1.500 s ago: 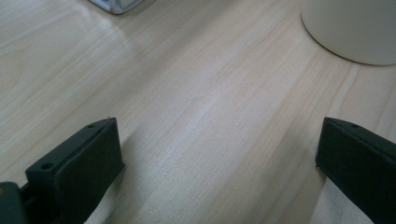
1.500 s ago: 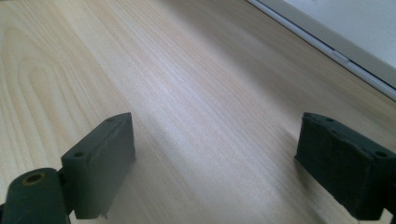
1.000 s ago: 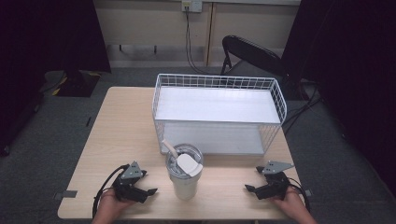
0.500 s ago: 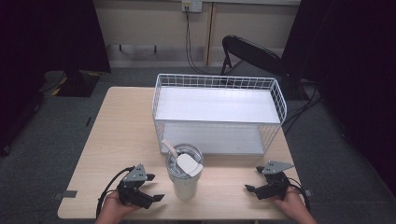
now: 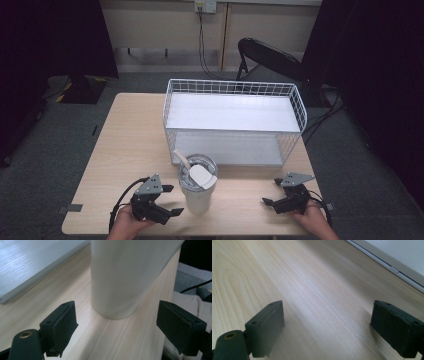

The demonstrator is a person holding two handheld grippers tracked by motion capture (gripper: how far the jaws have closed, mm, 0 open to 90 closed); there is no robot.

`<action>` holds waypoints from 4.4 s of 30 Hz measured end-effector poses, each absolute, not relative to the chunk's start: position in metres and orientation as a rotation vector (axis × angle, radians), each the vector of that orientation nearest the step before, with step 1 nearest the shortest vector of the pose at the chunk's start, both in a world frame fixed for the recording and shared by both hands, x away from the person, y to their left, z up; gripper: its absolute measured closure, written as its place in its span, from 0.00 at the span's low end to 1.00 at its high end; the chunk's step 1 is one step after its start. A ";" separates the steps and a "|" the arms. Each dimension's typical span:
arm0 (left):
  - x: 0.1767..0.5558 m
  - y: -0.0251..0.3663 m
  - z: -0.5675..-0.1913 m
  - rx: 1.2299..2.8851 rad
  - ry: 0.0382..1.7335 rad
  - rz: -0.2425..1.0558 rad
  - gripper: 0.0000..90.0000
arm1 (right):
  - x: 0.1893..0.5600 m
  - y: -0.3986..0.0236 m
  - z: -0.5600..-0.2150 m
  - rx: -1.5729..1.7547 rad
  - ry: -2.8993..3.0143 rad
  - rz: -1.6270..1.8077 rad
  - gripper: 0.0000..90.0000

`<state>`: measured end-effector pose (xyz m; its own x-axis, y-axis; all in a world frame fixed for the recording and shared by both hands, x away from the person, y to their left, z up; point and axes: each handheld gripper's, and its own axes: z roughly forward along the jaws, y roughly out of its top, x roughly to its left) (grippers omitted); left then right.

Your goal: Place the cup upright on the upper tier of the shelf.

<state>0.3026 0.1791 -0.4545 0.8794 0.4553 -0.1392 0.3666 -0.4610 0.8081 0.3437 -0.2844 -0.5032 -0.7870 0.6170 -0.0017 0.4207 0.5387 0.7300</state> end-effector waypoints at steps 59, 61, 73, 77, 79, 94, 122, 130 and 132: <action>0.309 0.136 -0.443 1.959 0.517 0.218 0.11 | 0.344 -0.284 -0.503 0.867 2.518 1.091 0.12; 0.309 0.135 -0.443 1.957 0.516 0.223 0.11 | 0.344 -0.284 -0.503 0.868 2.519 1.091 0.12; 0.312 0.132 -0.446 1.920 0.518 0.205 0.09 | 0.344 -0.284 -0.503 0.867 2.519 1.091 0.12; 0.310 0.133 -0.448 1.903 0.507 0.232 0.10 | 0.344 -0.284 -0.503 0.868 2.518 1.092 0.12; 0.308 0.133 -0.448 1.899 0.494 0.254 0.11 | 0.344 -0.284 -0.503 0.866 2.518 1.093 0.12; 0.302 0.132 -0.450 1.857 0.444 0.328 0.11 | 0.344 -0.284 -0.503 0.868 2.519 1.091 0.12; 0.311 0.127 -0.457 1.769 0.468 0.267 0.09 | 0.344 -0.284 -0.503 0.868 2.519 1.092 0.12; 0.307 0.127 -0.454 1.795 0.452 0.317 0.11 | 0.344 -0.284 -0.503 0.867 2.519 1.092 0.12; 0.306 0.126 -0.453 1.792 0.452 0.316 0.11 | 0.344 -0.284 -0.503 0.868 2.519 1.092 0.12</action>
<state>0.3063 0.1257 -0.4533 0.8878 0.4598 -0.0206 0.1385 -0.2243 0.9646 0.3439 -0.2845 -0.5032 -0.7873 0.6166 -0.0023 0.4199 0.5389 0.7303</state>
